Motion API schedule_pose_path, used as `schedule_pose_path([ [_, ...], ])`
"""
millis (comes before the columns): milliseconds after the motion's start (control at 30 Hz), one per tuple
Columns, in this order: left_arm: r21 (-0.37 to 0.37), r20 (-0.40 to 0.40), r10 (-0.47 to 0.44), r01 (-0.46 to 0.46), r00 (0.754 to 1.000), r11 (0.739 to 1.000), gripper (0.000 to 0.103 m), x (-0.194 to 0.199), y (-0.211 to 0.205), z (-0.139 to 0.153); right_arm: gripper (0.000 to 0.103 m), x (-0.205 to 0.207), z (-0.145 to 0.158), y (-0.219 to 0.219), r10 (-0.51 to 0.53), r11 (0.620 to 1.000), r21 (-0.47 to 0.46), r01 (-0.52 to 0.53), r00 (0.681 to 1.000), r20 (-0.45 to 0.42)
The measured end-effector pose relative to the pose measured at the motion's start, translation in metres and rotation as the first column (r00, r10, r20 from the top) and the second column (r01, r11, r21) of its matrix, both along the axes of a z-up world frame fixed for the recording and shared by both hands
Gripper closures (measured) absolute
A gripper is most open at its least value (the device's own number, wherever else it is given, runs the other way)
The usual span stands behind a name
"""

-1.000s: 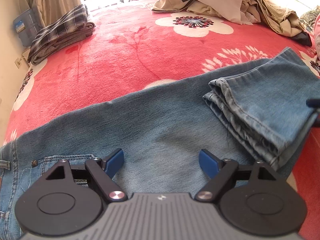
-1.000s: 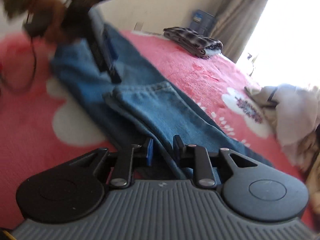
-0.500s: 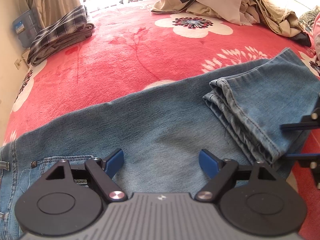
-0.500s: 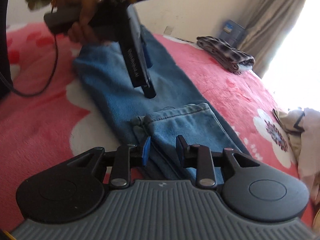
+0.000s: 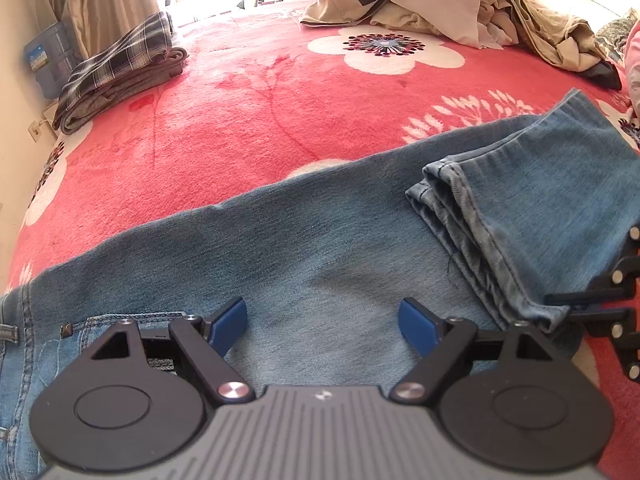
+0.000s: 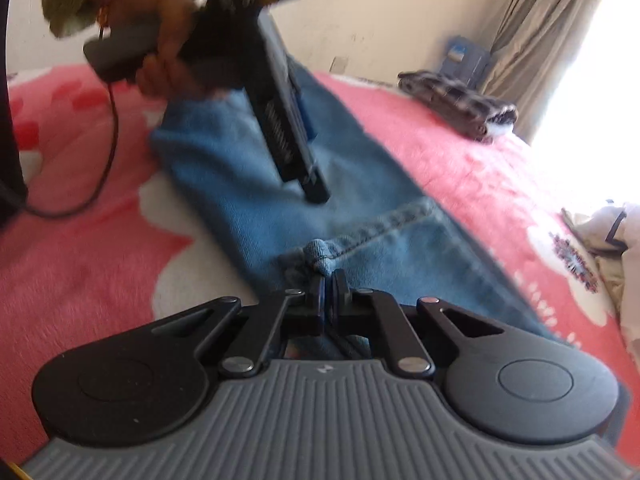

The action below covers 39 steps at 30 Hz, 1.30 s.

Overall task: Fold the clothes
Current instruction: 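Grasp the folded jeans hem with the right gripper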

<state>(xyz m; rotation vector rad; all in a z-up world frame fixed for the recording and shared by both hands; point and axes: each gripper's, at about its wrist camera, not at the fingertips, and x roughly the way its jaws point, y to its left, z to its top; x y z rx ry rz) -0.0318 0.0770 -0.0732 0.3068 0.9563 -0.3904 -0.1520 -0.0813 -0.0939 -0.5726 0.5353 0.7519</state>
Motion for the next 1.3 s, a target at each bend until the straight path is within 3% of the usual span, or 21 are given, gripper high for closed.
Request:
schedule_pose_path([
  [133, -0.001, -0.001, 0.003, -0.003, 1.000, 1.000, 0.018, 0.000, 0.000, 0.001, 0.091, -0.001, 0.007, -0.001, -0.002, 1.000, 0.019, 0.002, 1.000, -0.005],
  [200, -0.001, -0.001, 0.004, -0.004, 1.000, 1.000, 0.018, 0.001, -0.001, 0.001, 0.075, -0.005, 0.007, -0.001, 0.013, 1.000, 0.007, -0.013, 1.000, 0.011],
  [367, 0.003, 0.000, 0.002, -0.002, 1.000, 1.000, 0.018, 0.001, -0.002, 0.000, 0.070, -0.011, 0.000, 0.004, 0.010, 0.999, -0.032, -0.009, 0.999, 0.037],
  [567, 0.000, -0.001, 0.004, -0.004, 1.000, 1.000, 0.018, 0.001, -0.001, 0.001, 0.069, -0.008, 0.001, 0.007, -0.039, 0.997, -0.063, 0.043, 0.997, 0.062],
  [800, -0.005, 0.000, 0.003, -0.003, 1.000, 1.000, 0.018, 0.001, 0.000, 0.000, 0.069, -0.028, -0.007, 0.012, 0.086, 0.965, -0.260, -0.038, 0.981, 0.173],
  [1000, -0.007, 0.000, 0.003, -0.003, 1.000, 1.000, 0.018, 0.001, 0.000, 0.001, 0.069, -0.018, 0.000, 0.010, 0.045, 0.966, -0.256, 0.016, 0.972, 0.229],
  [1100, -0.006, 0.001, 0.005, -0.005, 1.000, 1.000, 0.018, 0.001, 0.000, 0.000, 0.069, -0.013, 0.002, 0.007, 0.029, 0.968, -0.249, 0.024, 0.978, 0.206],
  [1200, -0.008, 0.002, 0.006, -0.006, 1.000, 1.000, 0.018, 0.001, 0.000, 0.000, 0.068, -0.023, -0.007, 0.006, 0.080, 0.949, -0.316, -0.006, 0.971, 0.224],
  [1300, -0.007, 0.004, 0.004, -0.004, 1.000, 1.000, 0.018, 0.001, 0.000, -0.001, 0.068, -0.022, -0.005, 0.004, 0.086, 0.945, -0.327, -0.011, 0.972, 0.217],
])
